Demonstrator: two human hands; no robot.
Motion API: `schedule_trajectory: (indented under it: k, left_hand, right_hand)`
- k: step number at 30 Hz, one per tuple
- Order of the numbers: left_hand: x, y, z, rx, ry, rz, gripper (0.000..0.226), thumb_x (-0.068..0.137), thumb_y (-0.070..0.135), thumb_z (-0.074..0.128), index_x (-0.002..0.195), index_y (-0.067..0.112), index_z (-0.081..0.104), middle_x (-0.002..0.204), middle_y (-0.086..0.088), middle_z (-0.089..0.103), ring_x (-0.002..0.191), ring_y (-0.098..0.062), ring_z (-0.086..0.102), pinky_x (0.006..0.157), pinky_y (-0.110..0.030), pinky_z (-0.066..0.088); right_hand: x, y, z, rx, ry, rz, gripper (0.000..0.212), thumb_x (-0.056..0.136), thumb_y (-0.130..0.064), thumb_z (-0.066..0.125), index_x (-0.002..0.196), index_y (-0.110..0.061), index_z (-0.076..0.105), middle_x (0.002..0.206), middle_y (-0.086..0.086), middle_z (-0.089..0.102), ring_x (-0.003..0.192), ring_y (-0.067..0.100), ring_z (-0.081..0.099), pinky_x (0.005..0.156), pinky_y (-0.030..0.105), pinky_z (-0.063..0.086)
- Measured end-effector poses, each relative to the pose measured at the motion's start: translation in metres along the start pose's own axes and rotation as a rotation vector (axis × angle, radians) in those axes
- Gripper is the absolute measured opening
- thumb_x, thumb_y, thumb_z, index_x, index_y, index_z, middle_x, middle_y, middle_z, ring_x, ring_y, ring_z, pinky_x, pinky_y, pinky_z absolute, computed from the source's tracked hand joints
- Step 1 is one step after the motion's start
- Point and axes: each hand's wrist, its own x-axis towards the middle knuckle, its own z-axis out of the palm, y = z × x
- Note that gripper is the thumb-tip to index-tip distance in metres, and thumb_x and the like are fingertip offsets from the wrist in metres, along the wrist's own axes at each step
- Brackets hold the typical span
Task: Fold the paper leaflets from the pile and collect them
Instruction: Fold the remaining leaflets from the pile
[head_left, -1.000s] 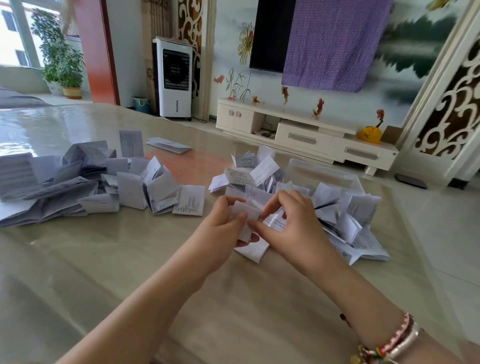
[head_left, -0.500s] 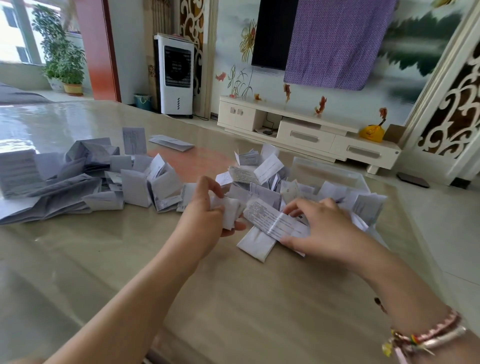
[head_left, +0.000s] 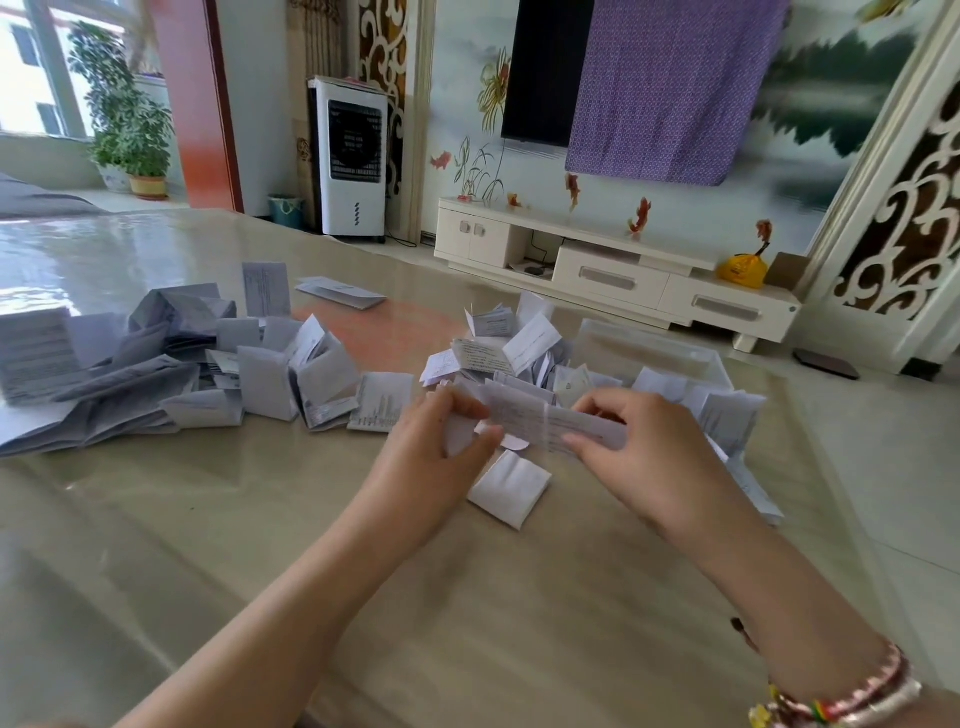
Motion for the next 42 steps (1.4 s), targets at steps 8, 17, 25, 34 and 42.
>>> schedule_trajectory:
  k: [8,17,25,34,42]
  left_hand:
    - [-0.002,0.002,0.006,-0.038,-0.191,0.167,0.021,0.073,0.043,0.074,0.088,0.030,0.069,0.093,0.002,0.067,0.097,-0.015,0.061,0.088,-0.034,0.047]
    - [-0.003,0.007,-0.001,-0.202,-0.192,0.054,0.019,0.091,0.002,0.061,0.080,0.017,0.067,0.081,-0.013,0.068,0.070,-0.018,0.061,0.087,-0.044,0.052]
    - [-0.008,0.008,0.003,-0.216,-0.257,0.092,0.053,0.094,0.002,0.053,0.131,0.030,0.028,0.111,-0.009,0.061,0.081,-0.019,0.071,0.085,-0.037,0.057]
    - [-0.012,0.011,-0.025,0.438,-0.183,0.227,0.024,0.090,0.005,0.052,0.102,0.021,0.038,0.091,0.007,0.058,0.076,-0.010,0.056,0.065,-0.026,0.046]
    - [-0.016,-0.012,-0.037,0.492,-0.229,0.189,0.025,0.081,-0.004,0.049,0.100,0.011,0.042,0.103,0.001,0.046,0.099,-0.023,0.045,0.076,-0.026,0.033]
  right_hand:
    - [-0.003,-0.007,0.008,-0.042,-0.150,-0.311,0.009,0.084,-0.026,0.072,0.090,-0.031,0.074,0.088,-0.011,0.058,0.096,0.011,0.050,0.091,0.039,0.036]
    - [0.004,0.006,-0.002,0.496,-0.106,0.138,0.013,0.083,-0.019,0.073,0.092,-0.014,0.064,0.086,-0.001,0.066,0.072,0.007,0.056,0.067,0.019,0.047]
    - [0.003,-0.002,0.008,0.565,-0.042,0.059,0.014,0.077,-0.007,0.078,0.071,-0.014,0.068,0.064,-0.004,0.065,0.054,-0.004,0.054,0.056,0.011,0.044]
    - [-0.005,-0.014,0.023,0.394,-0.071,-0.103,0.024,0.079,-0.020,0.074,0.098,-0.029,0.062,0.086,-0.013,0.064,0.067,0.002,0.057,0.063,0.009,0.041]
    - [-0.012,-0.034,0.057,0.331,-0.091,-0.285,0.023,0.084,-0.011,0.069,0.102,-0.023,0.059,0.076,-0.007,0.060,0.070,0.008,0.057,0.060,0.012,0.040]
